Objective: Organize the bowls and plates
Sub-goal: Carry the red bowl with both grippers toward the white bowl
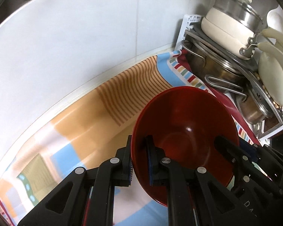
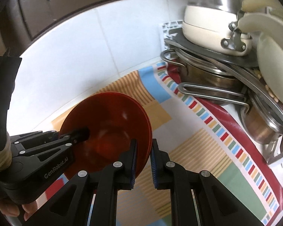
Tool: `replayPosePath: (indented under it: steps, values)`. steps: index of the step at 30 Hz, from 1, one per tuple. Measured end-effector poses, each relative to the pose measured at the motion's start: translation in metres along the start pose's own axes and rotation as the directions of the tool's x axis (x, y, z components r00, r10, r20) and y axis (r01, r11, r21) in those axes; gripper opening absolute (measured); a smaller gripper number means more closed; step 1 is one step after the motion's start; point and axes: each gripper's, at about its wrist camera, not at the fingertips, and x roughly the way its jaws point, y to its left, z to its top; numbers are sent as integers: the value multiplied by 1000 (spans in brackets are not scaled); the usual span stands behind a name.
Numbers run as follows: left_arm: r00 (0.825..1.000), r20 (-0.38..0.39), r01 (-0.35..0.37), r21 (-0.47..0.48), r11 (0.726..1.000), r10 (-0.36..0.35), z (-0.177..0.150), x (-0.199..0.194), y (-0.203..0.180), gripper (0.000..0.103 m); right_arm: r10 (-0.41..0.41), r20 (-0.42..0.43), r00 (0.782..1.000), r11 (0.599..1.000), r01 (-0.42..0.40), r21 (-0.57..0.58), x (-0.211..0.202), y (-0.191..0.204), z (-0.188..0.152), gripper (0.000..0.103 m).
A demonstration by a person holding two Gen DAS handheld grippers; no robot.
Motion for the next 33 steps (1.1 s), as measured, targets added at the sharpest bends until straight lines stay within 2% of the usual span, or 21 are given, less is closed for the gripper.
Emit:
replayPosePath:
  steps: [5,18,33]
  values:
    - [1000,-6,-27,-39,999,27,-23,-30,11,14,35,7,999,999,-35,-30,-22,18,-12,15]
    - [994,35,-94,-150,984,101,-82,-96,40,14,124,20,992,985,-121,-121,-74,58,-52,15]
    - [978,37,-188,-254,949,203,-158,-150,80,14,245,-11,969,934,-239,-265,-110,124,-98,15]
